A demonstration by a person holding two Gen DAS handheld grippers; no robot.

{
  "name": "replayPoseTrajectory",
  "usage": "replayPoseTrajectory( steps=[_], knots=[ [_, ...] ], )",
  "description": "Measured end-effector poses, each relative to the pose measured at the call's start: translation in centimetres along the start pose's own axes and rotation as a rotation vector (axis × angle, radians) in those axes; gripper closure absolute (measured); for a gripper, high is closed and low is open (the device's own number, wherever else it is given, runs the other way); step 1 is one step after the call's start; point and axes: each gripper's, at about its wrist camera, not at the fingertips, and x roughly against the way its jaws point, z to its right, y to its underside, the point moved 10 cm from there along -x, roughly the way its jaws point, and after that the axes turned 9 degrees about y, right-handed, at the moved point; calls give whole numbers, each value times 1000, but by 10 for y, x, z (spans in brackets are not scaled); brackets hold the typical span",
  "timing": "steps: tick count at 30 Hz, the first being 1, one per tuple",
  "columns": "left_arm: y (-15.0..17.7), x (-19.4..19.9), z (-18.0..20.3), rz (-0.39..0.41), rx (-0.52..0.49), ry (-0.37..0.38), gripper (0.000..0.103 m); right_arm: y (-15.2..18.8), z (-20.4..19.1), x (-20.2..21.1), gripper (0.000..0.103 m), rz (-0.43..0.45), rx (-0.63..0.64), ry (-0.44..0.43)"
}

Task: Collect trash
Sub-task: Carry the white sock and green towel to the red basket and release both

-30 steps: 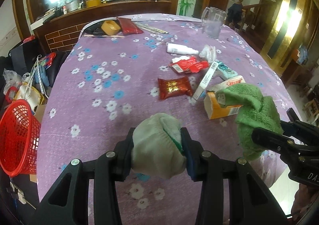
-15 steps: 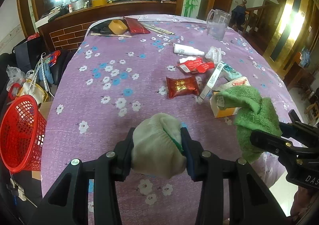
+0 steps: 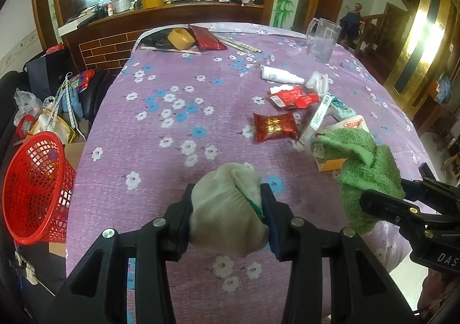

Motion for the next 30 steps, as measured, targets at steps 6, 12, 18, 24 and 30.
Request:
replayPoseTrajectory(
  steps=[6, 12, 18, 24, 30],
  knots=[
    [-3, 13, -20, 25, 39, -13, 61, -13, -18, -1, 48, 6, 38, -12],
    [-6, 40, -64, 70, 120, -49, 61, -28, -57, -6, 48, -11, 105, -62],
    [-1, 76, -135, 119, 218, -127, 61, -45, -124, -16, 48, -37, 193, -136],
    [12, 107, -212, 144, 308, -209, 61, -66, -218, -31, 48, -65, 265, -253],
    [22, 127, -270, 159, 365, -254, 61, -78, -309, -52, 48, -92, 329, -338]
  ],
)
